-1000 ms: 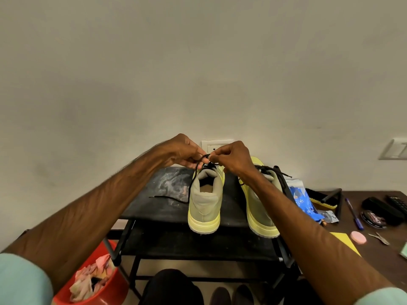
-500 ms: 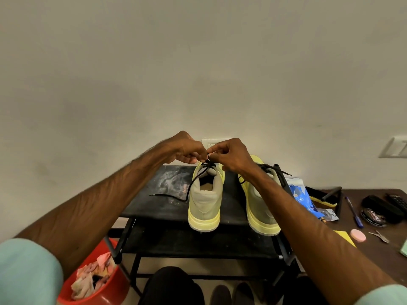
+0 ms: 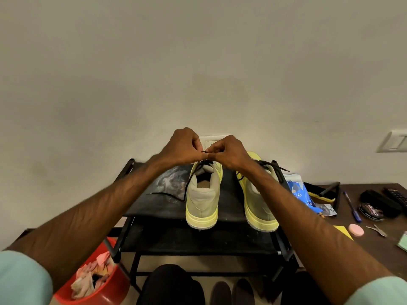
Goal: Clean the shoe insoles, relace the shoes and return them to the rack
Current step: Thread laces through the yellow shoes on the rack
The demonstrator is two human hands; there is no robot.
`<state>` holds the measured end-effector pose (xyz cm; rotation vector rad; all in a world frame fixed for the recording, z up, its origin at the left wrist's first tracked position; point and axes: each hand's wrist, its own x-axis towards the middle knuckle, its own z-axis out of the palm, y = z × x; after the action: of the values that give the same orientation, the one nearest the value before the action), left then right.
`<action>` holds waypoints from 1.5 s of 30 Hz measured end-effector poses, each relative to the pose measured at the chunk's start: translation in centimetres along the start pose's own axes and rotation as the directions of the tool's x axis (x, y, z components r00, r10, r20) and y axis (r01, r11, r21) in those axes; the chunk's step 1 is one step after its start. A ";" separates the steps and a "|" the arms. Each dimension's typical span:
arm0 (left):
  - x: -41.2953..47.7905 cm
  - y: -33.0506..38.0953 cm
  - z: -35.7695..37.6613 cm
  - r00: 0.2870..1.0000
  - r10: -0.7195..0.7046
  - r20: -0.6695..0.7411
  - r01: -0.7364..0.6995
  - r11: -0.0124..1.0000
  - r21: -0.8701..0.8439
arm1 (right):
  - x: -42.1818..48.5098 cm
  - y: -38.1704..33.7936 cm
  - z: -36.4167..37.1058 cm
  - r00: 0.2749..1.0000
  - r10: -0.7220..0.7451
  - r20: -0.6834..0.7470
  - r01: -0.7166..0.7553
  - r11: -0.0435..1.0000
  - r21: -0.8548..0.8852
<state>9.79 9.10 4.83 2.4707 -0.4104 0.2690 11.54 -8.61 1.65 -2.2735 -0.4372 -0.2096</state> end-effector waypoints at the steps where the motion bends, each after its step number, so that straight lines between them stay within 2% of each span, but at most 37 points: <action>1: -0.2 -0.1 0.3 0.997 0.067 -0.042 -0.064 0.996 0.068 | 0.0 0.0 0.0 1.000 0.006 0.004 -0.006 1.000 -0.006; 3: -0.6 -0.1 0.9 0.984 0.158 -0.082 -0.145 0.979 0.140 | -0.2 0.2 0.0 1.000 0.017 0.008 -0.017 0.999 -0.031; 7: -0.9 -0.4 1.8 0.962 0.263 -0.071 -0.247 0.953 0.177 | -0.6 0.2 -0.2 0.999 0.036 0.014 -0.035 0.997 -0.072; 14: -0.6 -2.2 0.1 0.941 0.339 0.015 -0.339 0.939 0.065 | -0.6 -0.4 -0.7 0.997 0.062 0.036 -0.059 0.995 -0.080; 16: -0.5 -2.1 -0.6 0.927 0.372 0.056 -0.374 0.927 0.041 | -0.9 -0.7 -0.5 0.996 0.091 0.015 -0.091 0.996 -0.002; 20: 0.1 -1.9 -1.1 0.932 0.352 0.087 -0.349 0.936 -0.044 | -2.0 -0.7 0.0 0.973 0.227 -0.040 -0.205 0.931 0.302; 24: 0.5 -2.4 -1.7 0.947 0.277 0.164 -0.252 0.955 -0.157 | -2.4 -0.8 -0.4 0.953 0.293 0.083 -0.297 0.834 0.464; 27: 0.6 -2.6 -2.5 0.926 0.289 0.245 -0.239 0.947 -0.215 | -2.3 -0.9 -1.1 0.958 0.260 0.125 -0.288 0.869 0.402; 30: 0.8 -2.9 -2.9 0.911 0.285 0.298 -0.232 0.952 -0.199 | -2.0 -1.2 -1.6 0.971 0.212 0.111 -0.237 0.923 0.303; 34: 1.5 -2.7 -3.1 0.908 0.290 0.303 -0.294 0.955 -0.034 | -1.3 -1.5 -2.3 0.987 0.129 0.099 -0.135 0.989 0.056; 37: 1.8 -2.3 -3.5 0.896 0.343 0.282 -0.384 0.918 0.103 | -1.3 -1.9 -2.6 0.991 0.083 0.109 -0.068 0.988 -0.141; 41: 1.4 -1.9 -2.9 0.881 0.371 0.294 -0.444 0.862 0.243 | -1.9 -2.1 -2.7 0.991 0.091 0.100 -0.065 0.969 -0.238; 45: 0.7 -1.7 -2.3 0.909 0.308 0.281 -0.395 0.851 0.346 | -2.9 -2.3 -2.5 0.989 0.110 0.102 -0.074 0.948 -0.310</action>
<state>10.86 11.62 5.92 2.8204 -1.0016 0.2529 8.00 -9.70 4.07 -2.6148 -0.3788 -0.0995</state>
